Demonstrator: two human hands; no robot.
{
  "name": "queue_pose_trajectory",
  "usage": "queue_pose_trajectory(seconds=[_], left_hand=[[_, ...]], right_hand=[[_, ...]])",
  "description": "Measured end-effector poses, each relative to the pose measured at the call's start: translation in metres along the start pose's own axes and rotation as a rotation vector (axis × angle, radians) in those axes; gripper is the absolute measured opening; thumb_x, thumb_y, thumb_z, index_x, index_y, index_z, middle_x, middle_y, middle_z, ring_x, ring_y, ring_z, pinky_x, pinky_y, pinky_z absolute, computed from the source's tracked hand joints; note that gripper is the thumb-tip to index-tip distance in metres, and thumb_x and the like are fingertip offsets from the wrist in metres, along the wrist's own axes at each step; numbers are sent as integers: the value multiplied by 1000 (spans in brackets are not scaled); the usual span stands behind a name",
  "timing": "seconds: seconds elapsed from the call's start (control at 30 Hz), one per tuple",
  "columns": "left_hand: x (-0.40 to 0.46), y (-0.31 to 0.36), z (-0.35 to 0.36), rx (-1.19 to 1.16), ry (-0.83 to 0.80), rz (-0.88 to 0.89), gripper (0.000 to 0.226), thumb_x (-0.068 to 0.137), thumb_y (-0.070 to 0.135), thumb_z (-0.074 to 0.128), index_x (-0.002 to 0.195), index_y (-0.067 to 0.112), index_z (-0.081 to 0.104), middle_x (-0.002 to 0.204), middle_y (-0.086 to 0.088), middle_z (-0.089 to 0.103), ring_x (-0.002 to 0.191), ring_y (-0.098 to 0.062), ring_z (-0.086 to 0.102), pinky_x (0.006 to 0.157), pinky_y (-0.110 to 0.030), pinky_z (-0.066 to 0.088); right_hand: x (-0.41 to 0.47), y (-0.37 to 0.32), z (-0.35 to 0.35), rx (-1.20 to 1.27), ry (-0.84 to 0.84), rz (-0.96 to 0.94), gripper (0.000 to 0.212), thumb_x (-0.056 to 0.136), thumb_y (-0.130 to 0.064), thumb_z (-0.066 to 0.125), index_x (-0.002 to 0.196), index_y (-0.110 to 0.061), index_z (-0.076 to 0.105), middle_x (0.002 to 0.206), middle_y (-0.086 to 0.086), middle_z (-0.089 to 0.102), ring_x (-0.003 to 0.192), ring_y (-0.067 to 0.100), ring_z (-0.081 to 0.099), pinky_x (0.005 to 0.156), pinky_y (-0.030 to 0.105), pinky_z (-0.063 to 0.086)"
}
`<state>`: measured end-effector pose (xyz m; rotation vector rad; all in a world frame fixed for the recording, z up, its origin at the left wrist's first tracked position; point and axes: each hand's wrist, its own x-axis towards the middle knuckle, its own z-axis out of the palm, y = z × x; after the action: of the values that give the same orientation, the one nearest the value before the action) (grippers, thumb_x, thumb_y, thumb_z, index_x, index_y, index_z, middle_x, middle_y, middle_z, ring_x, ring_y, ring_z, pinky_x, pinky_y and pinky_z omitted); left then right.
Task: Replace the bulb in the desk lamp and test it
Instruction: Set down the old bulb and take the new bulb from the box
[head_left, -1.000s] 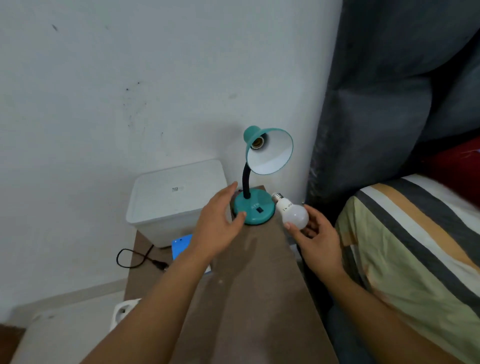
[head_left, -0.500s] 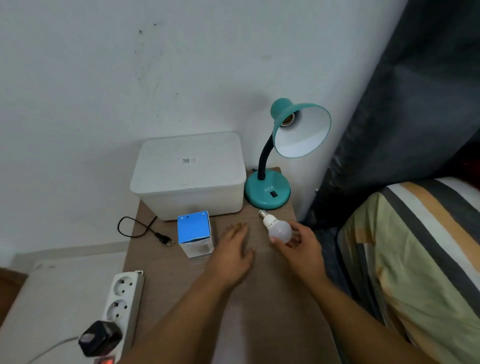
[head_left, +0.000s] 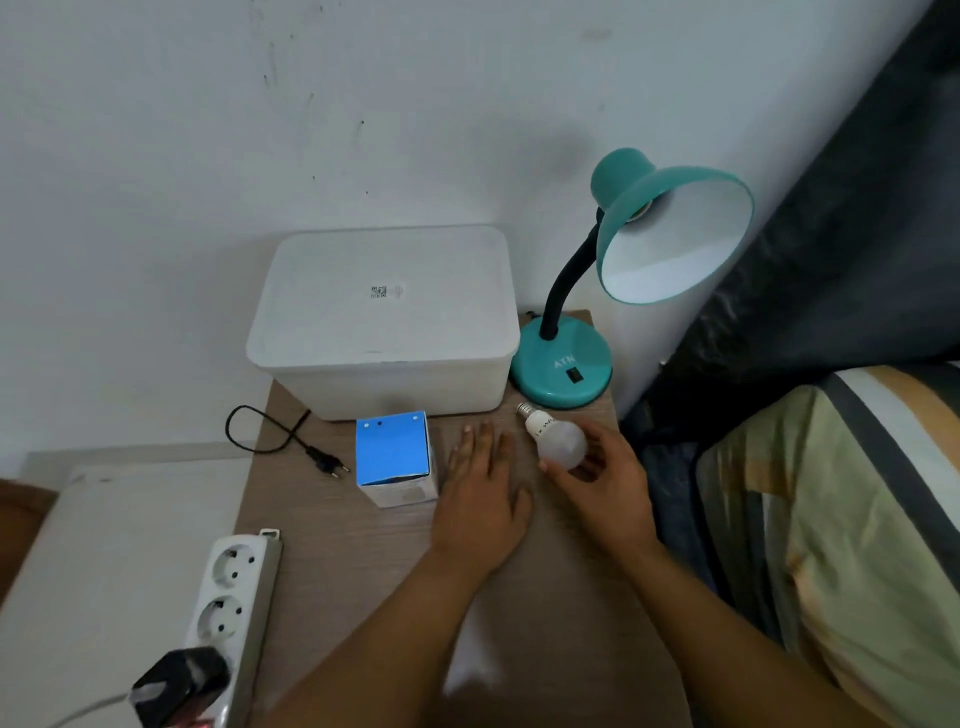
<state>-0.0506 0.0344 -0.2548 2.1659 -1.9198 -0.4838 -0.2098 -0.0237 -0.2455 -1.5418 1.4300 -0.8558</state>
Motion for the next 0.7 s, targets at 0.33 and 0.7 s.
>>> queue_pose_trajectory(seconds=[0.33,0.7], left_hand=[[1,0,-7,-70,-85,-45,70,99,43,42,159,15,18,168,-8,3,155,-26,-6,126,-41,2],[-35,15,-41,-169,-99,47,67,100,32,50,158,14,21,167,-5,15,155,-23,4,123,-34,11]], right_hand=[[-3,-7,-1,16,-41,30,63,72,-26,88,126,-26,55,112,-21,56,103,-1,59,89,17,51],[-28,-15,-17,-82,20,10,77,73,-36,84,139,-24,47,139,-3,52,119,12,53,99,40,51]])
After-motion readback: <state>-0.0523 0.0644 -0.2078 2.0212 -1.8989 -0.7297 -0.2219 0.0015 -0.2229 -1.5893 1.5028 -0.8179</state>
